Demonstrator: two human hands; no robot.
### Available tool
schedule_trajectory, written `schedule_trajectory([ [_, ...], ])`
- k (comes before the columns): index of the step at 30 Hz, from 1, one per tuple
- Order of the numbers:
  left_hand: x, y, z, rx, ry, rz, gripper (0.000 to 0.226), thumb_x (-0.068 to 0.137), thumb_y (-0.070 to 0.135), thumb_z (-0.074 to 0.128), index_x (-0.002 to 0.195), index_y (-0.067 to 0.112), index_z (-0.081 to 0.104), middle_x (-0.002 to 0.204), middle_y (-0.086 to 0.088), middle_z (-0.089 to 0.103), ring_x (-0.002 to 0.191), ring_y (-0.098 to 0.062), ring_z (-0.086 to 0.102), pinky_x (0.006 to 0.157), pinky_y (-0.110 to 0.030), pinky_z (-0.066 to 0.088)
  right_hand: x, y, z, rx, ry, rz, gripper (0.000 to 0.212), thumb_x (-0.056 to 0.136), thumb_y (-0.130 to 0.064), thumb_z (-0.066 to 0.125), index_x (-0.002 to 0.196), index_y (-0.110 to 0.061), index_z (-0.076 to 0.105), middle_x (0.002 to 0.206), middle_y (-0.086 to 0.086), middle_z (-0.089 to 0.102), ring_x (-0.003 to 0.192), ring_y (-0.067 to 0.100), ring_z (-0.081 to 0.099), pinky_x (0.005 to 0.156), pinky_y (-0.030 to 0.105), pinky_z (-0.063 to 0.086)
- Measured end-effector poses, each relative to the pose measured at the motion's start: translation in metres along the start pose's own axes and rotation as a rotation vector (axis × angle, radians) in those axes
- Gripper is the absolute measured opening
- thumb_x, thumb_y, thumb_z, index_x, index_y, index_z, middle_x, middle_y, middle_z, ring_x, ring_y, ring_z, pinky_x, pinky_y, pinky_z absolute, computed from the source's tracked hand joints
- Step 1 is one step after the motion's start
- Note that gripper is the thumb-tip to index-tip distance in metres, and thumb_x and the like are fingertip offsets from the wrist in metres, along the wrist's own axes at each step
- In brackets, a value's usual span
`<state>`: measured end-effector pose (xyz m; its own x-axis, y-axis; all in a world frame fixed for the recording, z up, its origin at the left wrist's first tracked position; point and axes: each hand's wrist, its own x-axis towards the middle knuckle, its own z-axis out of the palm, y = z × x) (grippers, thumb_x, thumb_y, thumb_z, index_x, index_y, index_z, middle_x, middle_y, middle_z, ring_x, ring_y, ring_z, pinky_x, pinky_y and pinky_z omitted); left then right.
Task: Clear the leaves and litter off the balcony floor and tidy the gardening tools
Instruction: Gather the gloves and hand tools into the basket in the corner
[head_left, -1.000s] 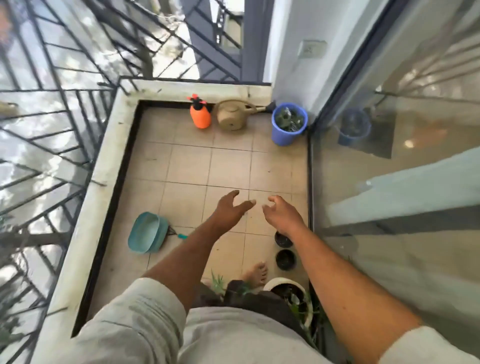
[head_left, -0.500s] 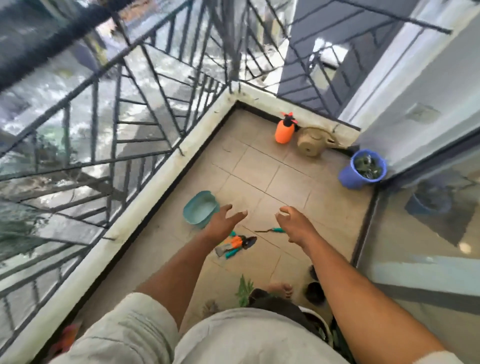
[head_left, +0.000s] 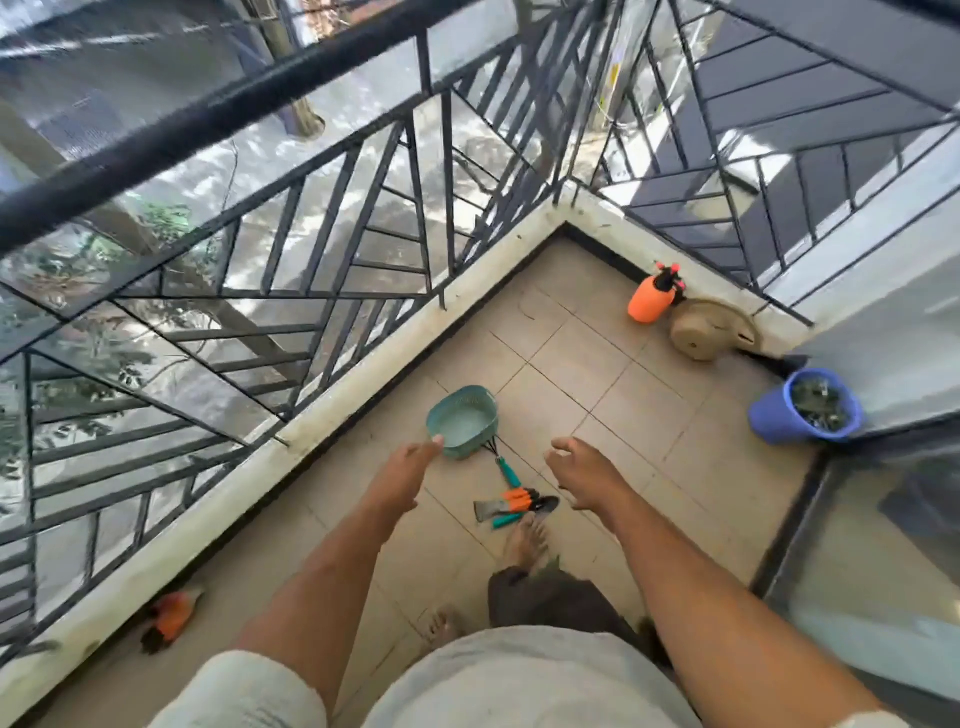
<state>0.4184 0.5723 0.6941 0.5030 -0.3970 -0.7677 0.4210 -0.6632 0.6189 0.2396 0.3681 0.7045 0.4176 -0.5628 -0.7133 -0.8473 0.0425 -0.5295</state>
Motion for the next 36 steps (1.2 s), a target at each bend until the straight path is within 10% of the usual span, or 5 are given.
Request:
schedule_trajectory([
  [14, 0.149, 0.030, -0.002, -0.204, 0.152, -0.206, 0.059, 0.094, 0.074, 0.061, 0.137, 0.034, 0.057, 0.139, 0.003, 0.053, 0.128, -0.025, 0.056, 0.106, -0.053, 0.053, 0.162, -0.025, -0.020, -0.202, -0.086, 0.037, 0.045, 0.102, -0.050, 0.050, 0.144, -0.033, 0.055, 0.139, -0.003, 0.063, 0.118, 0.018, 0.062, 0.100, 0.042, 0.055],
  [20, 0.266, 0.006, 0.017, -0.136, 0.102, -0.308, 0.031, 0.105, 0.054, 0.059, 0.103, 0.024, 0.064, 0.099, 0.006, 0.060, 0.090, -0.015, 0.059, 0.105, -0.049, 0.054, 0.268, -0.009, 0.022, -0.115, -0.074, 0.166, 0.042, 0.100, -0.050, 0.048, 0.137, -0.035, 0.058, 0.133, -0.001, 0.066, 0.111, 0.020, 0.064, 0.097, 0.045, 0.058],
  [26, 0.413, -0.058, 0.023, -0.097, 0.090, -0.462, 0.070, 0.092, 0.062, 0.063, 0.153, 0.030, 0.049, 0.139, -0.004, 0.060, 0.120, -0.025, 0.061, 0.095, -0.044, 0.060, 0.395, 0.020, 0.085, -0.103, -0.090, 0.209, 0.045, 0.104, -0.045, 0.051, 0.146, -0.032, 0.053, 0.143, 0.000, 0.061, 0.121, 0.018, 0.059, 0.095, 0.030, 0.046],
  [31, 0.521, -0.105, 0.049, -0.123, 0.118, -0.456, 0.058, 0.108, 0.021, 0.059, 0.162, 0.017, 0.037, 0.155, -0.019, 0.052, 0.139, -0.042, 0.055, 0.102, -0.049, 0.050, 0.520, 0.070, 0.141, -0.181, -0.131, 0.172, 0.053, 0.103, -0.037, 0.051, 0.155, -0.025, 0.046, 0.154, 0.004, 0.056, 0.137, 0.024, 0.054, 0.109, 0.035, 0.043],
  [36, 0.602, -0.155, 0.068, -0.240, 0.251, -0.527, 0.054, 0.113, 0.045, 0.042, 0.152, 0.009, 0.052, 0.153, -0.018, 0.055, 0.140, -0.043, 0.053, 0.103, -0.049, 0.051, 0.610, 0.105, 0.192, -0.140, -0.105, 0.095, 0.045, 0.103, -0.026, 0.048, 0.148, -0.025, 0.051, 0.138, -0.007, 0.057, 0.133, 0.022, 0.054, 0.094, 0.029, 0.040],
])
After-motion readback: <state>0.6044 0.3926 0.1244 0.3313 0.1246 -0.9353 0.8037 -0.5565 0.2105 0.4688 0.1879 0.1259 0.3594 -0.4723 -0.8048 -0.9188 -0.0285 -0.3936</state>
